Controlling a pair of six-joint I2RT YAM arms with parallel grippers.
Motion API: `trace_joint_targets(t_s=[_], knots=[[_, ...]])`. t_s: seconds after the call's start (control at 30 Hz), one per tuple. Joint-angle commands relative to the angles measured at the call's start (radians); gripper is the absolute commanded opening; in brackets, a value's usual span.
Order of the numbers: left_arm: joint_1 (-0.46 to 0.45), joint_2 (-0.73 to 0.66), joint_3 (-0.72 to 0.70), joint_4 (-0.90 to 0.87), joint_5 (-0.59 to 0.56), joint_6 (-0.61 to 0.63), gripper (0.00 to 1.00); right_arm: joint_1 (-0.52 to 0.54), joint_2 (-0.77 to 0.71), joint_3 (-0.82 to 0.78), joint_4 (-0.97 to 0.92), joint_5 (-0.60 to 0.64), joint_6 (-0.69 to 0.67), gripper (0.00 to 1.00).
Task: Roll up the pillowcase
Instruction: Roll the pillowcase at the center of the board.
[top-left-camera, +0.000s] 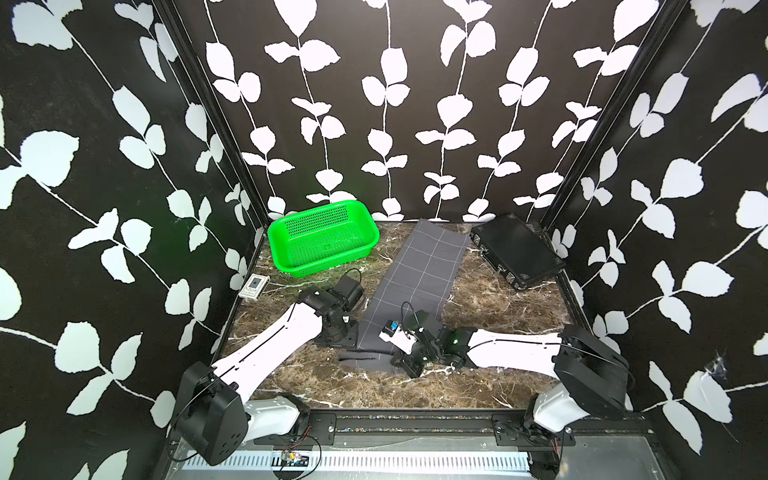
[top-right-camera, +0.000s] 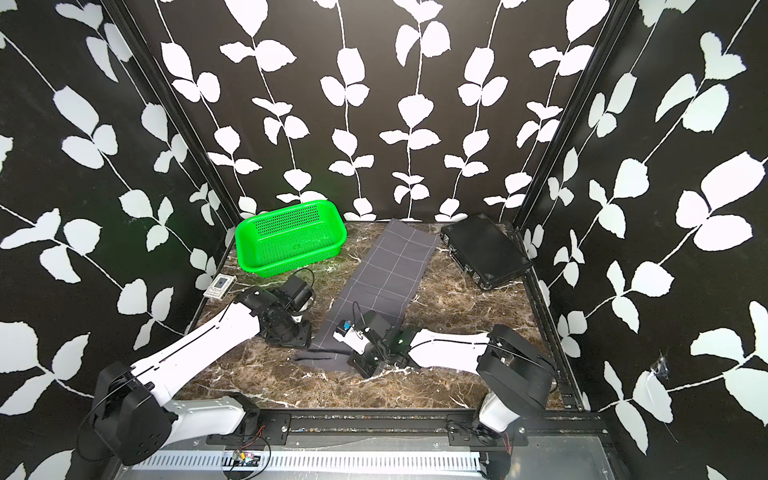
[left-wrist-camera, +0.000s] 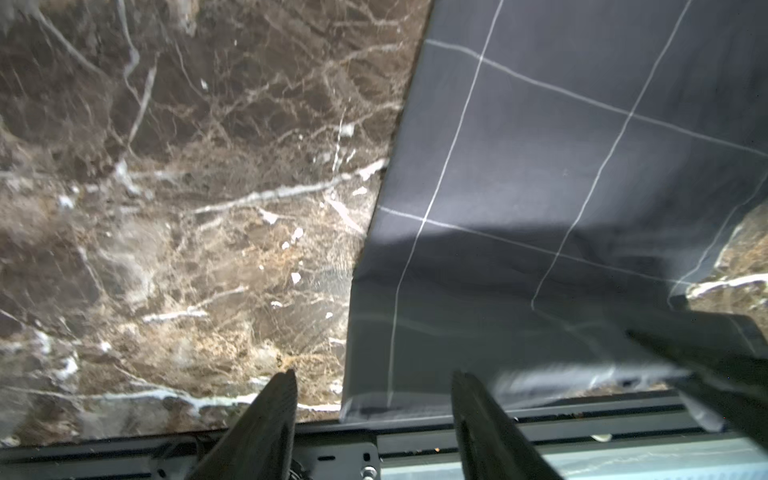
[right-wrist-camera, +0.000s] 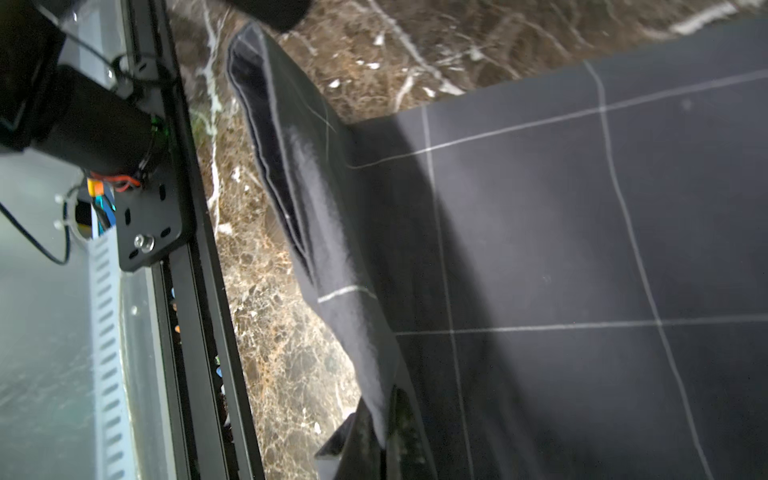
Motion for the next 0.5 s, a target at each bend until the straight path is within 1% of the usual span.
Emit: trace_joint_targets(t_s=[0.0, 0.17, 0.33, 0.47], knots=[[-0.007, -0.069, -0.024, -0.039, 0.027, -0.045, 0.64, -0.032, -0.02, -0.037, 0.038, -0.025, 0.085, 0.0], [-0.038, -0.106, -0.012, -0.081, 0.005, -0.058, 0.68, -0.083, -0.005, -0.053, 0.045, -0.036, 0.128, 0.0], [-0.093, -0.082, -0.085, 0.032, 0.052, -0.113, 0.69, -0.13, 0.01, -0.06, 0.042, -0.055, 0.159, 0.0], [-0.098, -0.019, -0.097, 0.125, 0.053, -0.093, 0.69, -0.15, 0.01, -0.073, 0.014, -0.048, 0.149, 0.0]])
